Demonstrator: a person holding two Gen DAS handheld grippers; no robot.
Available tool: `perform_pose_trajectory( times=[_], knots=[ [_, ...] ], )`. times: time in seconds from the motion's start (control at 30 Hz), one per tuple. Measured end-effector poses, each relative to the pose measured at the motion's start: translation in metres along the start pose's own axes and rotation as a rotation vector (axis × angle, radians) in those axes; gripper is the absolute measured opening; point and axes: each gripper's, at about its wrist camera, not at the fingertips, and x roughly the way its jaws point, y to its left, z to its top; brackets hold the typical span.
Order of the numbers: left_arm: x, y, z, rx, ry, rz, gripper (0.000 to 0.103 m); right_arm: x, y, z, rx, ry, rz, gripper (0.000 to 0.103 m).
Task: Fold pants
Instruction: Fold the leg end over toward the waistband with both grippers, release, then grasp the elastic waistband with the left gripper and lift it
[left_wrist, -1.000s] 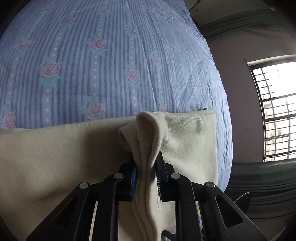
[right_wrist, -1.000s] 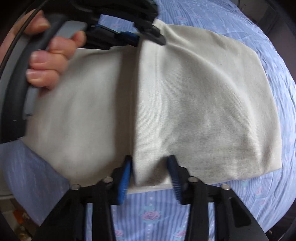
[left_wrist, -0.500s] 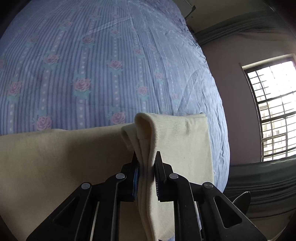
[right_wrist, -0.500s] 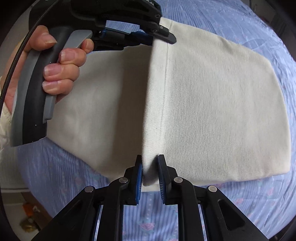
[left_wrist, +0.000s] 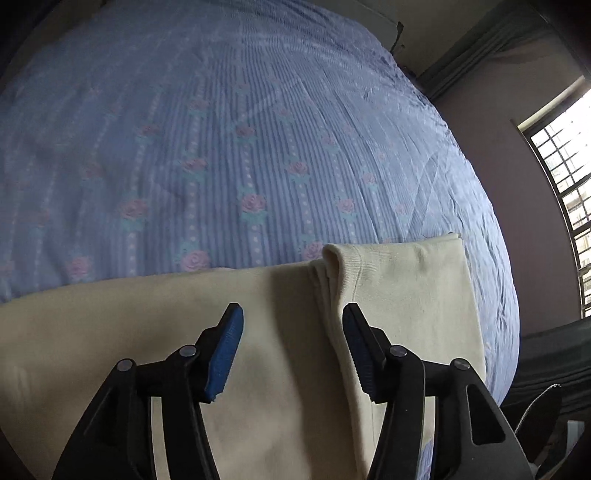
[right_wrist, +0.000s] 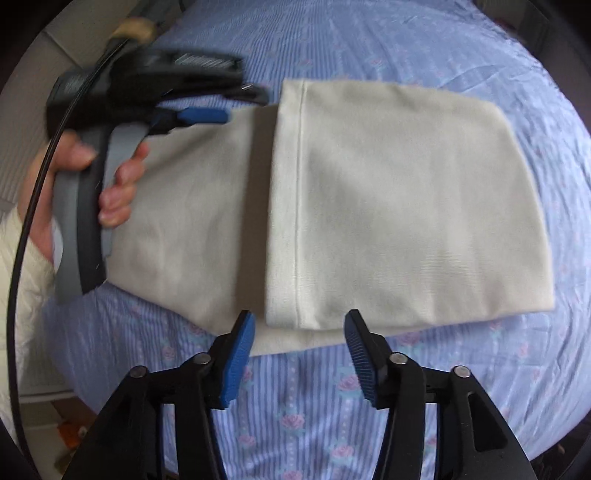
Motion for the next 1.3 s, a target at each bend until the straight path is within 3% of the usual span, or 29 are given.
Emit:
perform_pose_trajectory(
  times=[0.27, 0.6, 0.7, 0.83, 0.93, 1.07, 1.13, 1.3],
  knots=[
    [-0.111, 0.058, -0.071, -0.117, -0.141, 0.134, 0.066, -0.027, 0.016, -0.014, -0.084, -0.031, -0.025, 0.063],
    [-0.178, 0.138, -0.166, -0.317, -0.114, 0.292, 0.076, -0.031, 0.102, -0.004, -0.185, -0.027, 0.051, 0.068],
    [-0.186, 0.161, -0.179, -0.39, -0.14, 0.259, 0.08, -0.024, 0.129, 0.001, -0.223, -0.027, 0.055, 0.068],
    [-0.183, 0.203, -0.192, -0.565, -0.193, 0.131, 0.081, -0.013, 0.16, 0.014, -0.214, -0.011, 0.055, 0.068],
    [-0.166, 0.228, -0.196, -0.655, -0.212, 0.058, 0.081, -0.004, 0.178, 0.025, -0.205, 0.008, 0.056, 0.068],
    [-0.136, 0.251, -0.201, -0.743, -0.198, 0.021, 0.08, 0.012, 0.196, 0.037, -0.217, 0.027, 0.037, 0.068],
    [-0.123, 0.262, -0.205, -0.8, -0.205, -0.043, 0.08, 0.02, 0.204, 0.041, -0.233, 0.033, 0.034, 0.068],
    [-0.105, 0.278, -0.206, -0.891, -0.249, -0.109, 0.081, 0.034, 0.217, 0.045, -0.252, 0.056, 0.012, 0.068]
  ],
)
